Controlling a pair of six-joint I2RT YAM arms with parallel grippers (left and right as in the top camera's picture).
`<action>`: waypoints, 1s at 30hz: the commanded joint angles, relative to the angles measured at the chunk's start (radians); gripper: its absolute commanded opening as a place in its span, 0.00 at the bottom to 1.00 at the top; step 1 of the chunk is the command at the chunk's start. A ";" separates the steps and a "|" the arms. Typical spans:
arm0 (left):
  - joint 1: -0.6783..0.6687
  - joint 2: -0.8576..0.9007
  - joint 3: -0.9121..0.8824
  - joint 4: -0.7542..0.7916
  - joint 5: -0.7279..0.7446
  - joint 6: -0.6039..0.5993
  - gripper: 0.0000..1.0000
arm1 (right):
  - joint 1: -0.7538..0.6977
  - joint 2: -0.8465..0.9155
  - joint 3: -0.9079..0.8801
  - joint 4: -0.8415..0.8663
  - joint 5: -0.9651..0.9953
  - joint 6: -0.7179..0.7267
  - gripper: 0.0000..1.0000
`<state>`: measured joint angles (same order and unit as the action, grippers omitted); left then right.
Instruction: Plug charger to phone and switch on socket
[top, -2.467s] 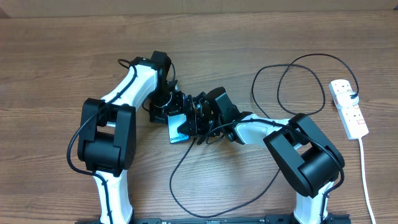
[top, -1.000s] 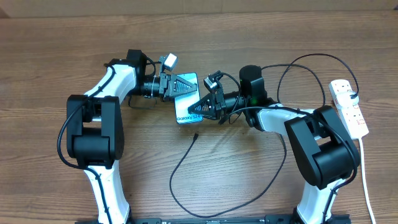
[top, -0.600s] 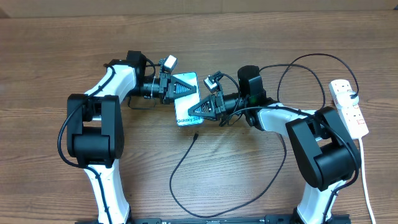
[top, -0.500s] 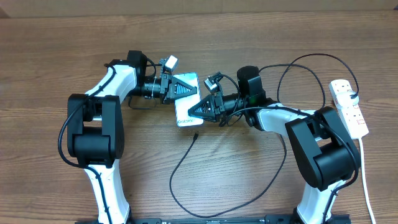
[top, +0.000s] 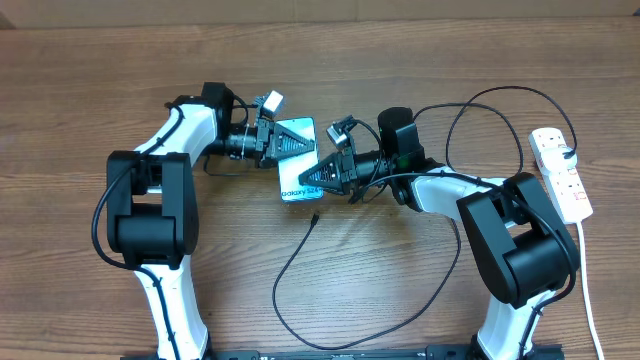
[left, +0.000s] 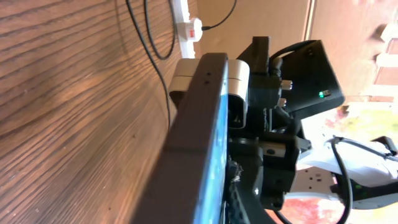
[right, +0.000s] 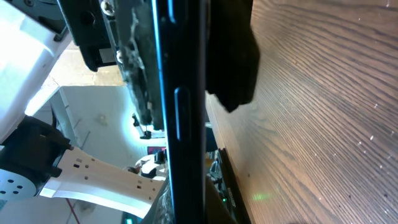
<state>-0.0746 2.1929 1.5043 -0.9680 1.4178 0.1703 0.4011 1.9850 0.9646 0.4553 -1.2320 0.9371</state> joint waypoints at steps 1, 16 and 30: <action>-0.011 -0.005 0.006 -0.004 0.019 0.031 0.05 | -0.004 -0.012 0.005 -0.006 0.133 0.042 0.04; -0.007 -0.005 0.006 -0.045 -0.607 -0.257 0.04 | -0.013 -0.012 0.005 -0.208 0.174 -0.095 0.64; -0.002 -0.005 0.006 -0.250 -0.717 -0.233 0.04 | -0.009 -0.015 0.006 -0.632 0.603 -0.140 0.63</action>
<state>-0.0826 2.1941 1.5040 -1.1873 0.6991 -0.0761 0.3950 1.9518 0.9810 -0.1848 -0.7639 0.7769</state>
